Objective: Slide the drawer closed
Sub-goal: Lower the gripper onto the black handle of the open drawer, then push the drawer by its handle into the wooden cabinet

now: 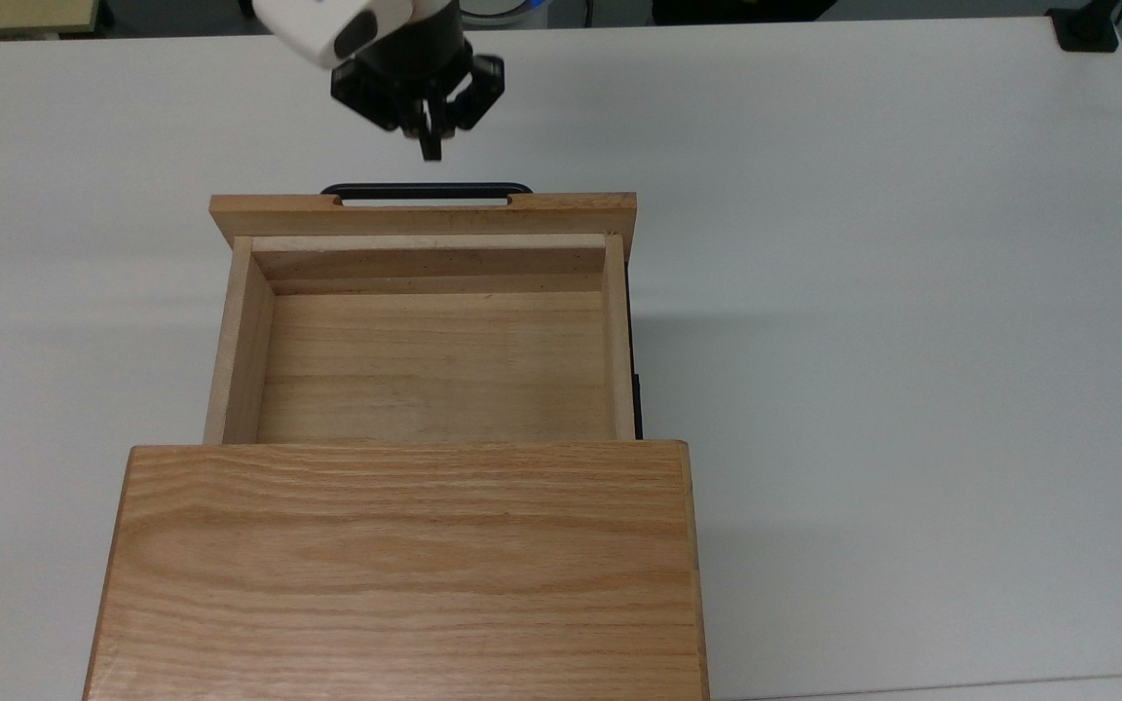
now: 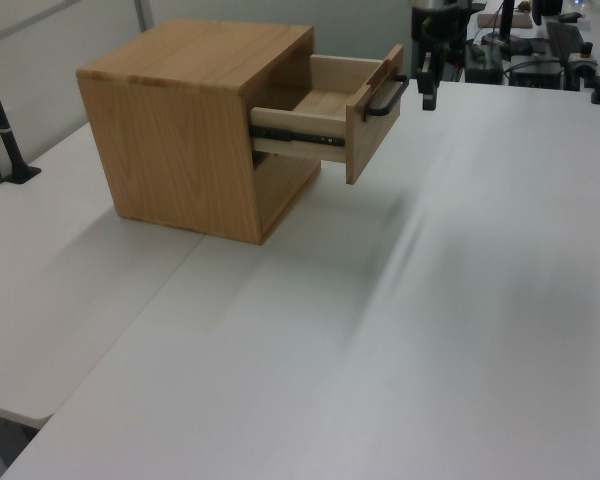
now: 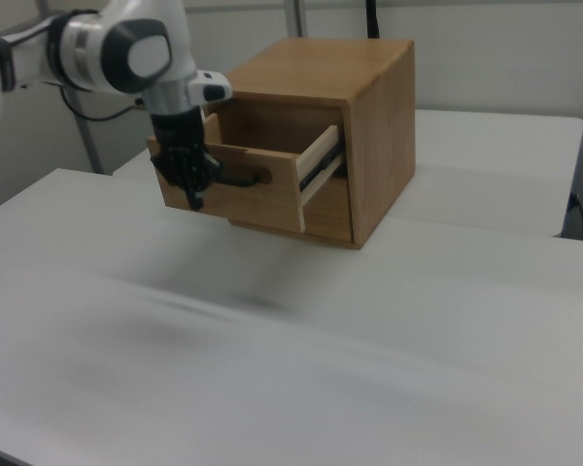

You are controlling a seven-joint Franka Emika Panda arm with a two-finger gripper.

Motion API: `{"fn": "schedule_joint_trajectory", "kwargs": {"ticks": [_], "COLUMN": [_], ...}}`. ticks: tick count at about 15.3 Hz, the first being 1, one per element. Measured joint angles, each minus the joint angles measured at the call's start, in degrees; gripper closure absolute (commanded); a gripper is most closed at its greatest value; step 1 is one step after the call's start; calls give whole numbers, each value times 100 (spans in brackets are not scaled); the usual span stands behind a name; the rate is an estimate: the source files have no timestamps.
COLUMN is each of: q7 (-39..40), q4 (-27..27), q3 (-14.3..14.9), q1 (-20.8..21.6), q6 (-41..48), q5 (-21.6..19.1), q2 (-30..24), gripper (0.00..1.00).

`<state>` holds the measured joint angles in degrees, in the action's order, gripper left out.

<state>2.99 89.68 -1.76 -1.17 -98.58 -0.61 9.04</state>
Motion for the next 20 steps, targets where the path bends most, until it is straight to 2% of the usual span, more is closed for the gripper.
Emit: {"fn": "schedule_joint_trajectory", "kwargs": {"ticks": [7,12,16,20], "q7": [-10,-116,-165,-263], "q4": [-6,-110,-587,-688], "q3": [0,-2,-20,-65], "q1": [-93,-91,-80,-68], "q6": [-1085,-2446,-3569,-4990], "q5": [-132,-146,-146,-146], "q2": [477,794,1376,1819], "gripper": [100,100,100,100]}}
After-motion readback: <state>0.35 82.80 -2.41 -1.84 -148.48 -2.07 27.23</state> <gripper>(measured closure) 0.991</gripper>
